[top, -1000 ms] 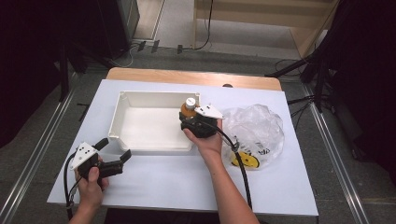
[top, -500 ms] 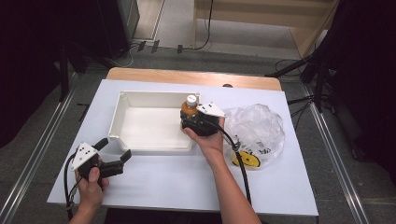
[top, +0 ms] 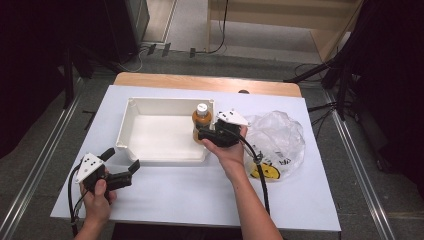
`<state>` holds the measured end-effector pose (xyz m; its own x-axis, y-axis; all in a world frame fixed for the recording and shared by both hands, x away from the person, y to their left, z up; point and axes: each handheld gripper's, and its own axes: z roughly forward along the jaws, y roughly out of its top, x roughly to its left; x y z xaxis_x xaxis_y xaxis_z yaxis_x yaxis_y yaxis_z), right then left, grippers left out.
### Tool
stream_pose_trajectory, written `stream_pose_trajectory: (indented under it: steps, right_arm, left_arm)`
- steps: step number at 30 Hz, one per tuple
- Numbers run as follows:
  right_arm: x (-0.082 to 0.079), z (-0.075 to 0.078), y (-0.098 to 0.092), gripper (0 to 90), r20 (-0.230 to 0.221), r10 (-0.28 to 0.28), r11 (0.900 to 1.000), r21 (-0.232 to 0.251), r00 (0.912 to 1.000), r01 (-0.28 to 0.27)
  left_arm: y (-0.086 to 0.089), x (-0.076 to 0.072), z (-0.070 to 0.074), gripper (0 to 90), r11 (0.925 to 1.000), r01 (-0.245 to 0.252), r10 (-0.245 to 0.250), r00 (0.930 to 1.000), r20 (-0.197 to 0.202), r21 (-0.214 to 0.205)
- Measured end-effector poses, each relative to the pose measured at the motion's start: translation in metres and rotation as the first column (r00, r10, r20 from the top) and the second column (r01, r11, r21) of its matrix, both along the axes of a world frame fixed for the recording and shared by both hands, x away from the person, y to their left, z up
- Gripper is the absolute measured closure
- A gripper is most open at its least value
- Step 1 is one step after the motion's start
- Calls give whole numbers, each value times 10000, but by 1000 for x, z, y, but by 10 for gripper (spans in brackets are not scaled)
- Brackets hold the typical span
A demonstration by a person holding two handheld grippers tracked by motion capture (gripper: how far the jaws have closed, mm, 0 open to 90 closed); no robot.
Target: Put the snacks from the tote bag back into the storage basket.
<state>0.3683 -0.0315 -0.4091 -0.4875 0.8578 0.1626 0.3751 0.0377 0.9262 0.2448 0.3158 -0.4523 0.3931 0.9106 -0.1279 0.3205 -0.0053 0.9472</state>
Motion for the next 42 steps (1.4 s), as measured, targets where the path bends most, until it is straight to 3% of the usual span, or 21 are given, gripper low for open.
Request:
stream_pose_trajectory:
  steps: [24,42]
  right_arm:
    - [-36,21,-42,155,562,-140,9987,507,9983,112]
    - [-52,5,-87,155,545,-800,9954,574,9953,768]
  left_arm:
    - [0,0,0,0,10000,-47,47,10000,-10,-4]
    - [0,0,0,0,9999,-154,154,9999,3,13]
